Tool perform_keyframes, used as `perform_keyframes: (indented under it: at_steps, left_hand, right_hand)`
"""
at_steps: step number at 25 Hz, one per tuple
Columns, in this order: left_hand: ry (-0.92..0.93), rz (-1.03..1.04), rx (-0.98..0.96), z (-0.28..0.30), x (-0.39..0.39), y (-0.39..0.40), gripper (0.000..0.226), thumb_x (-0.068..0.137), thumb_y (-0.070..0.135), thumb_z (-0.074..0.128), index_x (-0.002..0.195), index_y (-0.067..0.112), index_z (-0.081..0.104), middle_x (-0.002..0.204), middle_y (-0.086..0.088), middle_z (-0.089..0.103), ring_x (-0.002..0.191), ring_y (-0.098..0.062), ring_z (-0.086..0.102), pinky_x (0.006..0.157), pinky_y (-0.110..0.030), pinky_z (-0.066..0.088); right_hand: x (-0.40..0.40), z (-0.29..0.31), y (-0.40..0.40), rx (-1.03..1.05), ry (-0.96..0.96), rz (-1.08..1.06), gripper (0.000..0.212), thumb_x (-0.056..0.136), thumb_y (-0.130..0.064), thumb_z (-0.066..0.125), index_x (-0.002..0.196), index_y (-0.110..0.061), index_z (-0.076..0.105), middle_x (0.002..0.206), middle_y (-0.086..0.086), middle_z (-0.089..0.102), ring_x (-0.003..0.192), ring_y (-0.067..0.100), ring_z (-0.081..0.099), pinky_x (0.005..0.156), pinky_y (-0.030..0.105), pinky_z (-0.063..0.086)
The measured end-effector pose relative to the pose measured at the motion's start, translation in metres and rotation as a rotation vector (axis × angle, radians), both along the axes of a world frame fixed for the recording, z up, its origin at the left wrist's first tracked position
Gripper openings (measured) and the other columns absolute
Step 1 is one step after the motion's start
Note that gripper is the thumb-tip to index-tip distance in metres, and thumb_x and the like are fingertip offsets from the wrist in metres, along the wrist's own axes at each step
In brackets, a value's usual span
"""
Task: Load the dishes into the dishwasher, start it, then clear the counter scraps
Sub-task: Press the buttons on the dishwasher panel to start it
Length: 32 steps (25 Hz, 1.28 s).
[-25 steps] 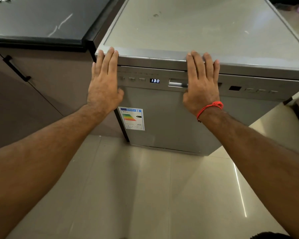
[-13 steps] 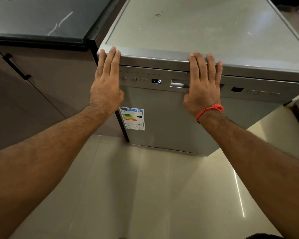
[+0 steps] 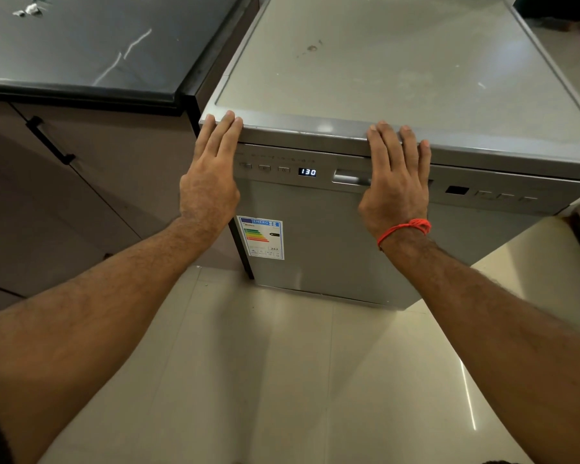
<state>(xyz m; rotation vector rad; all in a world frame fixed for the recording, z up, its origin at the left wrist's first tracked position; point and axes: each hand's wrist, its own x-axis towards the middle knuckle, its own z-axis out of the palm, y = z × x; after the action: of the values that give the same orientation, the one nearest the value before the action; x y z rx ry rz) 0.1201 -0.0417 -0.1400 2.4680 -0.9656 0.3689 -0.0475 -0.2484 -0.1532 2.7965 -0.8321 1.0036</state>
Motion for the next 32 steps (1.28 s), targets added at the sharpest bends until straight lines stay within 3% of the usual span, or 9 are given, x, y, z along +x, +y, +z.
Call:
perform_keyframes:
  at_steps: [5,10,15,18,22,28,32]
  left_hand:
    - [0.035,0.068,0.041,0.017,-0.006,-0.002,0.088,0.085,-0.017,0.054,0.159,0.023,0.029,0.167,0.009,0.022,0.156,-0.014,0.012,0.099,-0.049,0.051]
    - [0.156,0.045,0.159,0.048,-0.007,0.003,0.092,0.082,-0.017,0.059,0.158,0.025,0.028,0.167,0.010,0.022,0.155,-0.014,0.014,0.111,-0.054,0.042]
    - [0.320,-0.033,0.433,0.091,0.002,0.000,0.094,0.084,-0.009,0.065,0.160,0.026,0.023,0.169,0.008,0.015,0.156,-0.022,0.014,0.120,-0.054,0.031]
    - [0.368,-0.078,0.555,0.108,0.009,0.000,0.094,0.085,-0.012,0.059,0.161,0.025,0.020,0.170,0.003,0.012,0.154,-0.028,0.018,0.121,-0.049,0.030]
    - [0.425,-0.144,0.656,0.121,0.017,0.000,0.097,0.085,-0.019,0.051,0.163,0.023,0.011,0.171,-0.001,0.004,0.156,-0.030,0.012,0.123,-0.045,0.028]
    - [0.475,-0.212,0.710,0.128,0.024,-0.002,0.100,0.085,-0.022,0.050,0.163,0.020,0.003,0.170,0.000,-0.005,0.157,-0.029,0.003,0.125,-0.043,0.022]
    - [0.567,-0.278,0.657,0.133,0.038,0.005,0.097,0.088,-0.016,0.054,0.163,0.020,0.004,0.170,-0.001,-0.002,0.157,-0.027,0.002,0.126,-0.042,0.018]
  right_hand:
    - [0.006,0.015,0.006,0.107,0.049,-0.060,0.073,0.076,0.011,0.051,0.145,-0.012,0.044,0.152,0.001,0.043,0.144,0.032,0.031,0.121,0.051,0.016]
    - [0.000,0.055,0.008,0.191,0.341,-0.034,0.069,0.082,0.003,0.057,0.147,-0.012,0.039,0.154,0.001,0.038,0.143,0.032,0.029,0.117,0.050,0.025]
    - [-0.009,0.115,-0.002,0.347,0.640,0.029,0.068,0.089,-0.009,0.060,0.149,-0.024,0.033,0.153,0.000,0.035,0.137,0.030,0.039,0.105,0.047,0.042]
    - [-0.010,0.138,-0.012,0.407,0.789,0.072,0.069,0.089,-0.007,0.055,0.150,-0.029,0.031,0.150,0.005,0.039,0.130,0.033,0.045,0.101,0.045,0.044]
    - [-0.002,0.142,-0.020,0.487,0.849,0.089,0.071,0.088,-0.004,0.053,0.150,-0.029,0.030,0.147,0.010,0.040,0.125,0.036,0.048,0.100,0.045,0.045]
    - [0.003,0.135,-0.019,0.525,0.879,0.110,0.082,0.086,0.011,0.046,0.155,-0.026,0.023,0.163,-0.001,0.015,0.145,0.033,0.027,0.114,0.046,0.035]
    - [0.014,0.150,-0.013,0.568,0.904,0.083,0.070,0.089,0.004,0.048,0.153,-0.020,0.031,0.161,0.001,0.022,0.142,0.034,0.028,0.113,0.041,0.033]
